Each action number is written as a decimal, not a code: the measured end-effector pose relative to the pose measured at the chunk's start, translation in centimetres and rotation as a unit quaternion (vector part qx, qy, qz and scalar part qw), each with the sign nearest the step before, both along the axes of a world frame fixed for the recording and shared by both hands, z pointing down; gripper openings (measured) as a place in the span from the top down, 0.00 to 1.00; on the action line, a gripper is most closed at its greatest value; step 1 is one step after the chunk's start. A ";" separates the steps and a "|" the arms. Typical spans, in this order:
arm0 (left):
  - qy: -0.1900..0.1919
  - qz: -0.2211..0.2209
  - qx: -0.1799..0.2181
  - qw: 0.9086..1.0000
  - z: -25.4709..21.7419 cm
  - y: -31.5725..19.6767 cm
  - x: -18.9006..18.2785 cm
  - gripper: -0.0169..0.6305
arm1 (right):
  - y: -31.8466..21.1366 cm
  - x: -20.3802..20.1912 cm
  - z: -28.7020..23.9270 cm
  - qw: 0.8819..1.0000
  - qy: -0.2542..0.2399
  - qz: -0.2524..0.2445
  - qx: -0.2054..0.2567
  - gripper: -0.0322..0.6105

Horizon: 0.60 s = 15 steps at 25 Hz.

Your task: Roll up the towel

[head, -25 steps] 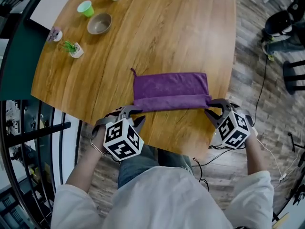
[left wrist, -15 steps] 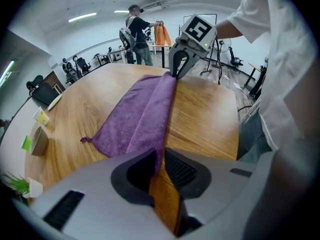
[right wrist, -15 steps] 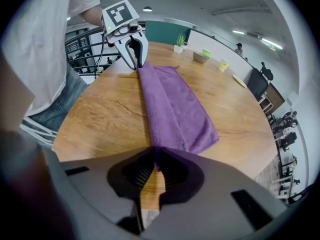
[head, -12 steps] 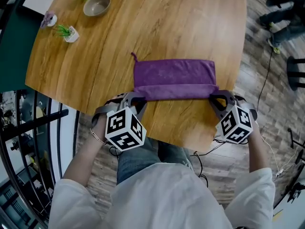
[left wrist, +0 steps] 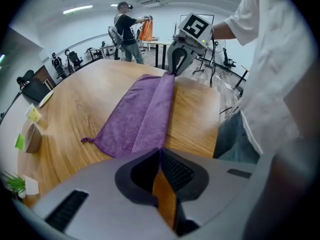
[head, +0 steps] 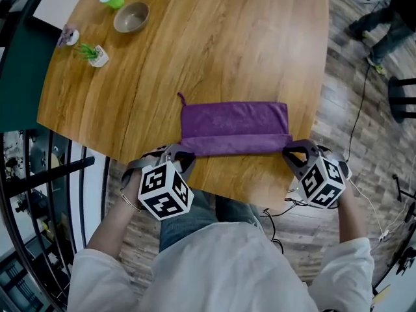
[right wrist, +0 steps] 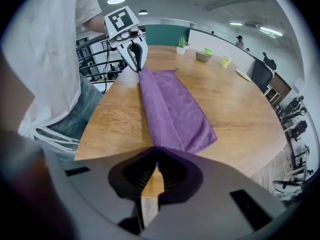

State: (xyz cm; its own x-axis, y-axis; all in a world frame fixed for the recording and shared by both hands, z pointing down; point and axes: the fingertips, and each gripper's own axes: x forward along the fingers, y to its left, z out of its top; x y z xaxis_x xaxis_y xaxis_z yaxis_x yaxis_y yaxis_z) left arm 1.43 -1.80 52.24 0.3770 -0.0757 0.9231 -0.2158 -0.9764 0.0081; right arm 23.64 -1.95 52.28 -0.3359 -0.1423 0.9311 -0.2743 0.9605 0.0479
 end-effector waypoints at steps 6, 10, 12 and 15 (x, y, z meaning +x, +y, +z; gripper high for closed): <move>0.003 -0.016 -0.011 1.000 -1.3 -2.0 -0.2 0.94 | -1.8 0.2 -2.0 1.000 -0.014 0.024 -0.009 0.92; -0.001 -0.029 -0.004 1.000 -1.7 -4.4 -0.3 0.94 | -4.0 0.4 -2.3 0.999 -0.012 0.036 -0.012 0.92; -0.005 -0.036 -0.001 0.999 -1.6 -5.6 -0.3 0.94 | -5.0 0.5 -2.0 0.999 -0.011 0.042 -0.014 0.92; -0.010 -0.042 0.004 0.999 -1.1 -7.1 -0.3 0.94 | -6.3 0.4 -1.3 0.999 -0.006 0.047 -0.016 0.91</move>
